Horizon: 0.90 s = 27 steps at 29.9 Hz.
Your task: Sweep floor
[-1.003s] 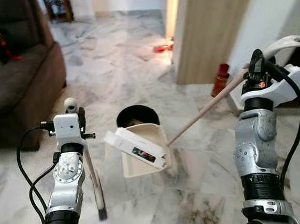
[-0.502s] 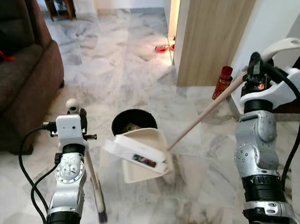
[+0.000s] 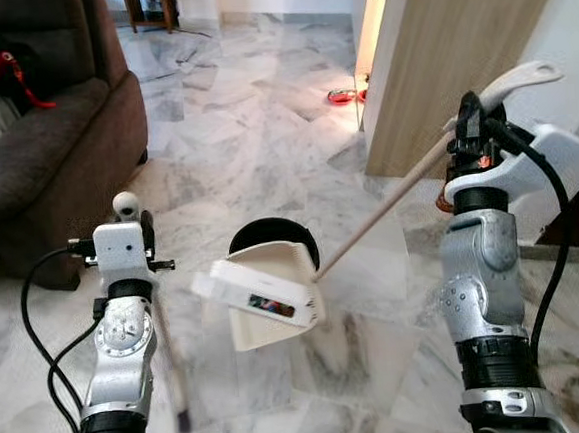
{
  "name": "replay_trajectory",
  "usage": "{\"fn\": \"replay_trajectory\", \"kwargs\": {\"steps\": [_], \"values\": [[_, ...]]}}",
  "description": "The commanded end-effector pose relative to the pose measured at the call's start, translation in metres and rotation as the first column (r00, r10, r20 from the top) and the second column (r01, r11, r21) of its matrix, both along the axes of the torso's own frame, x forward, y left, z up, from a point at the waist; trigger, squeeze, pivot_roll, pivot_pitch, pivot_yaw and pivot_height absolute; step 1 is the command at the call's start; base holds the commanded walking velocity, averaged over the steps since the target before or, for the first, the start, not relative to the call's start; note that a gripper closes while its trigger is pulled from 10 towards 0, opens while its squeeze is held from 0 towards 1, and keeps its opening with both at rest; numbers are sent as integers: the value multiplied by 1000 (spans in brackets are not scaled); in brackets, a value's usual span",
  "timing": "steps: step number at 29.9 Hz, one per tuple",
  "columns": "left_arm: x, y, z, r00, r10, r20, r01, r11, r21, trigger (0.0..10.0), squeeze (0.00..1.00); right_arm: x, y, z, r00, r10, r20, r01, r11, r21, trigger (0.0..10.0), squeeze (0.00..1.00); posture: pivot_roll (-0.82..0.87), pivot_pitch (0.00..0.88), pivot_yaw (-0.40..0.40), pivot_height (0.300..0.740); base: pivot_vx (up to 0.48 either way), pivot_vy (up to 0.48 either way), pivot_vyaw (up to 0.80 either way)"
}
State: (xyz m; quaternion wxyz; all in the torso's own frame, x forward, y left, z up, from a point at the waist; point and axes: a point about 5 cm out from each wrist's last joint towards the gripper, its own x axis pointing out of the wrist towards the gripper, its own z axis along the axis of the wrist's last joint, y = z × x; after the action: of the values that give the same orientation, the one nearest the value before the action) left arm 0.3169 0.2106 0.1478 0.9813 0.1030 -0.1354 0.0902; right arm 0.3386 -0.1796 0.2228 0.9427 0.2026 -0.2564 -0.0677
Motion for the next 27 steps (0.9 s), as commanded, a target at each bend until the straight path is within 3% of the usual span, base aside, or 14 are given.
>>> {"fn": "replay_trajectory", "kwargs": {"steps": [1, 27], "values": [[3, -10, 10, 998, -30, 48, 31, 999, -9, 10000, 0, -5, -10, 14, 997, -37, 67, 36, 999, 19, 10000, 0, 158, 36, -39, 740, 285, 0, 0], [4, -13, 9, 998, -35, 42, 36, 999, -18, 10000, 0, -7, -16, 15, 997, -43, 68, 40, 998, 42, 10000, 0, 146, 52, -41, 740, 287, 0, 0]]}}
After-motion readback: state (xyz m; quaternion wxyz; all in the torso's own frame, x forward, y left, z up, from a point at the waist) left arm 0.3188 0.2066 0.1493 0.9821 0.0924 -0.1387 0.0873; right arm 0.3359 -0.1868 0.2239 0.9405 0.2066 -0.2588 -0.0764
